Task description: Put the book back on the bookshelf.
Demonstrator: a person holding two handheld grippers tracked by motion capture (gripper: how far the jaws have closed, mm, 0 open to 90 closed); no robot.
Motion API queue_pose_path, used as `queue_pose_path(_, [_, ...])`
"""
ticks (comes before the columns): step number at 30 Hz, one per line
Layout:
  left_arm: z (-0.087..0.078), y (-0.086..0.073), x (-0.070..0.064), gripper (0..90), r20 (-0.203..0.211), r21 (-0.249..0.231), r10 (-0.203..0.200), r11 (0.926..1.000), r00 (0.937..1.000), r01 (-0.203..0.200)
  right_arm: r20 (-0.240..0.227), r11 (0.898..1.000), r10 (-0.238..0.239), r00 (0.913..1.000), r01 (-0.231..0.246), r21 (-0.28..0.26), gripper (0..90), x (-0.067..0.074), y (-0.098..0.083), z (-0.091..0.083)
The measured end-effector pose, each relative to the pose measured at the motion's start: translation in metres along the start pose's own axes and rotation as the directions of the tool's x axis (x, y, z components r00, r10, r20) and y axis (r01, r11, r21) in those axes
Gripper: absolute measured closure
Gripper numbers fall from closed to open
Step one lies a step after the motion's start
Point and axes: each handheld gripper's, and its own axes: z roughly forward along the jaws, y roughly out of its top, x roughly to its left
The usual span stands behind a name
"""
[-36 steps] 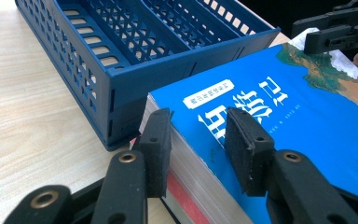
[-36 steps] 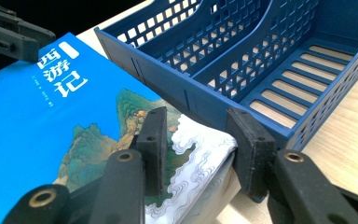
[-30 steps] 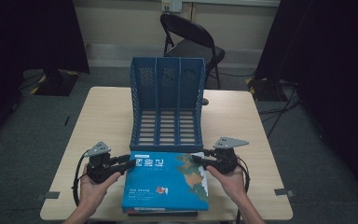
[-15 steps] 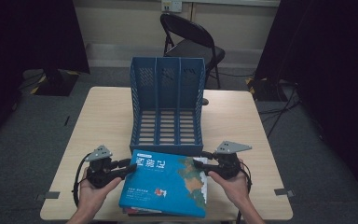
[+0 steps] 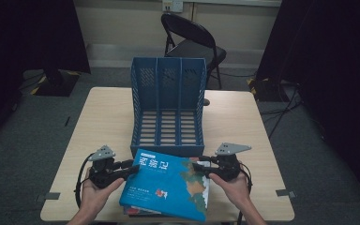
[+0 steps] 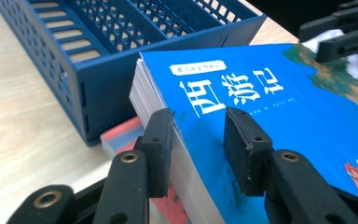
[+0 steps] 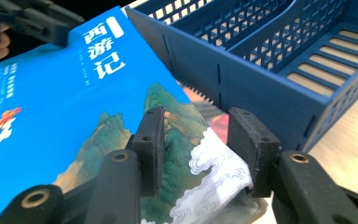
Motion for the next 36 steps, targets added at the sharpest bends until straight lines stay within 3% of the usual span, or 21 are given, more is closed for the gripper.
queue_pose_path(3, [0.005,0.004,0.001,62.6,0.007,0.009,0.010,0.9999,0.9999,-0.010,0.000,1.000,0.006,1.0000,-0.006,-0.011,58.5,0.002,-0.006,-0.007])
queue_pose_path(5, [0.009,0.005,0.001,62.8,0.009,-0.001,-0.007,1.0000,0.9999,0.007,0.002,1.000,0.008,1.0000,-0.008,-0.014,58.5,0.004,-0.010,-0.010])
queue_pose_path(9, [0.015,0.010,-0.002,63.7,-0.004,0.004,0.033,0.9994,0.9994,-0.033,0.001,1.000,0.013,0.9999,-0.013,-0.015,58.7,0.008,-0.015,-0.017])
queue_pose_path(13, [0.023,0.018,0.000,64.1,0.016,0.027,0.039,0.9988,0.9991,-0.040,0.011,1.000,0.011,0.9999,-0.011,-0.013,59.4,0.014,-0.019,-0.023])
queue_pose_path(16, [0.027,0.022,-0.001,64.3,0.017,0.038,0.070,0.9968,0.9974,-0.070,0.008,1.000,0.013,0.9999,-0.013,-0.023,59.1,0.017,-0.024,-0.027])
queue_pose_path(22, [0.031,0.024,-0.001,64.5,0.020,0.037,0.062,0.9973,0.9979,-0.063,0.017,1.000,0.009,0.9998,-0.009,-0.011,58.6,0.022,-0.025,-0.031])
queue_pose_path(24, [0.030,0.021,-0.003,64.6,0.005,0.014,0.060,0.9981,0.9982,-0.060,0.013,1.000,0.004,0.9999,-0.004,-0.004,51.3,0.021,-0.021,-0.030])
queue_pose_path(29, [0.021,0.017,-0.005,64.7,0.013,0.024,0.072,0.9971,0.9974,-0.072,0.004,1.000,-0.018,0.9998,0.018,-0.017,50.7,0.018,-0.004,-0.024])
queue_pose_path(32, [0.014,0.011,-0.004,64.1,0.032,0.027,0.049,0.9984,0.9983,-0.050,-0.011,0.999,-0.029,0.9995,0.028,-0.028,52.7,0.015,0.006,-0.020])
queue_pose_path(33, [0.004,0.006,-0.004,64.0,0.045,0.034,0.013,0.9993,0.9989,-0.014,-0.024,0.999,-0.031,0.9992,0.031,-0.026,53.4,0.014,0.008,-0.018])
queue_pose_path(34, [0.004,0.006,-0.004,63.1,0.045,0.034,0.013,0.9993,0.9989,-0.014,-0.024,0.999,-0.031,0.9992,0.031,-0.026,53.4,0.014,0.008,-0.018])
queue_pose_path(35, [-0.009,0.003,-0.006,62.2,0.071,0.015,-0.004,0.9999,0.9975,0.003,-0.039,0.999,-0.037,0.9985,0.037,-0.004,55.3,0.011,0.011,-0.010])
queue_pose_path(36, [-0.009,0.003,-0.006,61.9,0.071,0.015,-0.004,0.9999,0.9975,0.003,-0.049,0.999,-0.038,0.9981,0.038,0.002,55.7,0.011,0.011,-0.008])
